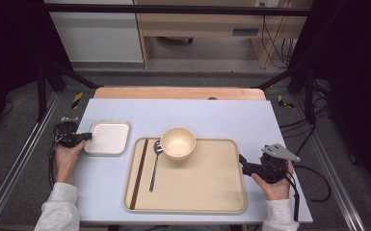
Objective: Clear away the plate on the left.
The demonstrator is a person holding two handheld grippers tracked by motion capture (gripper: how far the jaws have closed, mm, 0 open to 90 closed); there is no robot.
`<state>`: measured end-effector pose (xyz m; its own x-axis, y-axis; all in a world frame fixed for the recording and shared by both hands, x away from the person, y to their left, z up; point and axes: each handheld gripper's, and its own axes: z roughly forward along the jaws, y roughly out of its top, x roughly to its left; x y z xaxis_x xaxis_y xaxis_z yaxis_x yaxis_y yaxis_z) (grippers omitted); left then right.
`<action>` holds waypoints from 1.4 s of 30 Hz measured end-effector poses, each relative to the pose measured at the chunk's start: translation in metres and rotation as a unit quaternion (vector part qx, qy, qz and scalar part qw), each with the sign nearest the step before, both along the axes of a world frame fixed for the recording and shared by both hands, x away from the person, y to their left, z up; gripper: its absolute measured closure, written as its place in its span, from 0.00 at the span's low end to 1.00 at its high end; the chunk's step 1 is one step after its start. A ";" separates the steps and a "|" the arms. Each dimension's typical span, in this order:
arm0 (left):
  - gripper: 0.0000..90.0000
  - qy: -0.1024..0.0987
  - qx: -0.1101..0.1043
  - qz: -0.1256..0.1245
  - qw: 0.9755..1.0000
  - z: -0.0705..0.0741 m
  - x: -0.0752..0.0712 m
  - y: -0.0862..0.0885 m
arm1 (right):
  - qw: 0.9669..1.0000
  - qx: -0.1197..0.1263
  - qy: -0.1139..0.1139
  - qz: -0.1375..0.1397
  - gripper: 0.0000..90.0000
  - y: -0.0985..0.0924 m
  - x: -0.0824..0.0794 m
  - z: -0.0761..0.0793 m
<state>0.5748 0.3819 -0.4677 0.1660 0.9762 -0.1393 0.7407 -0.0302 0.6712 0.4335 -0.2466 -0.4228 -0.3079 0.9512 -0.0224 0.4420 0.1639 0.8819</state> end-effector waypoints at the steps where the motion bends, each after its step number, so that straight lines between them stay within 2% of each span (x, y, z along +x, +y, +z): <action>1: 0.92 0.001 0.001 0.000 1.000 0.000 0.000 0.000 | 1.000 -0.001 0.000 -0.001 0.05 0.000 0.000 0.000; 8: 0.94 0.004 -0.001 0.007 1.000 0.002 0.000 -0.001 | 1.000 0.002 -0.002 -0.002 0.05 0.000 0.000 0.000; 11: 0.95 0.001 -0.007 0.011 1.000 0.004 -0.001 -0.001 | 1.000 0.001 -0.001 -0.002 0.05 0.000 0.000 0.000; 14: 0.96 -0.013 -0.010 0.013 1.000 0.010 -0.003 -0.002 | 1.000 0.001 -0.003 -0.002 0.05 -0.001 0.000 0.000; 24: 0.99 -0.053 0.005 0.011 0.999 0.032 -0.015 -0.009 | 1.000 0.002 -0.003 -0.002 0.05 0.000 0.000 0.000; 29: 0.99 -0.067 0.023 0.007 0.997 0.039 -0.022 -0.013 | 1.000 0.002 -0.003 -0.003 0.05 0.000 0.000 0.001; 33: 0.99 -0.084 0.014 0.007 0.996 0.042 -0.028 -0.014 | 1.000 0.002 -0.003 -0.003 0.05 0.000 -0.001 0.001; 42: 0.99 -0.118 0.010 0.002 0.993 0.056 -0.042 -0.017 | 1.000 0.001 -0.005 -0.003 0.05 -0.001 -0.001 0.002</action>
<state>0.5332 0.3650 -0.4121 0.1870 0.9792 -0.0783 0.5628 -0.0415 0.8255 0.4323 -0.2474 -0.4212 -0.3028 0.9528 -0.0234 0.4343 0.1598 0.8865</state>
